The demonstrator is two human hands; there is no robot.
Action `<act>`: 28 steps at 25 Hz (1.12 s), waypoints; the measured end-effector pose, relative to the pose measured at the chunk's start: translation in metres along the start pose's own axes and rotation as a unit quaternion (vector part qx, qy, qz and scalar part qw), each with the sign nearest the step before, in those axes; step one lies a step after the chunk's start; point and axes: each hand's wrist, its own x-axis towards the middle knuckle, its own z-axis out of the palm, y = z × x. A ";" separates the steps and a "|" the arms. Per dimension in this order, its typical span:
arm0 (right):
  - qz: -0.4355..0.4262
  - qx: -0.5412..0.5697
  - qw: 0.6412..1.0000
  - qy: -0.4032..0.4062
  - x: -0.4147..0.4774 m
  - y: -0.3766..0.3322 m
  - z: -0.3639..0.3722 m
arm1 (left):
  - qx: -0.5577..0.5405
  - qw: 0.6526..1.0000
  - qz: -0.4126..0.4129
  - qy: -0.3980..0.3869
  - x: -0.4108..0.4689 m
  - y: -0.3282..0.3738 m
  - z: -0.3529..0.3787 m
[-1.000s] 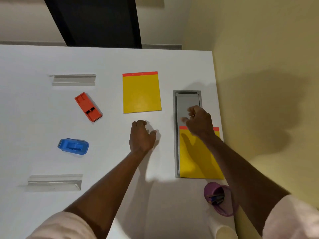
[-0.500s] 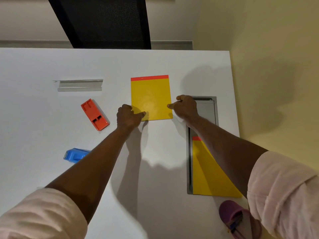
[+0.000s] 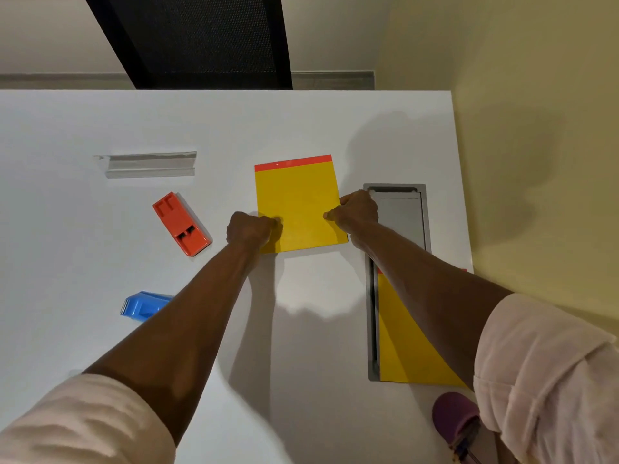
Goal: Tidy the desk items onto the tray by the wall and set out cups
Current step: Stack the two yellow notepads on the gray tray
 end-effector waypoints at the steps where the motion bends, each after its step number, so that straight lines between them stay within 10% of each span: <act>1: 0.016 0.004 1.000 -0.002 -0.001 0.001 0.000 | 0.001 1.000 0.005 0.004 -0.004 -0.005 -0.002; 14: -0.029 0.011 0.995 0.093 -0.135 0.101 -0.128 | -0.029 0.978 0.205 -0.030 -0.169 -0.046 0.049; 28: 0.071 -0.231 0.965 0.098 -0.190 0.201 -0.149 | 0.056 0.973 0.182 -0.130 -0.249 -0.118 0.132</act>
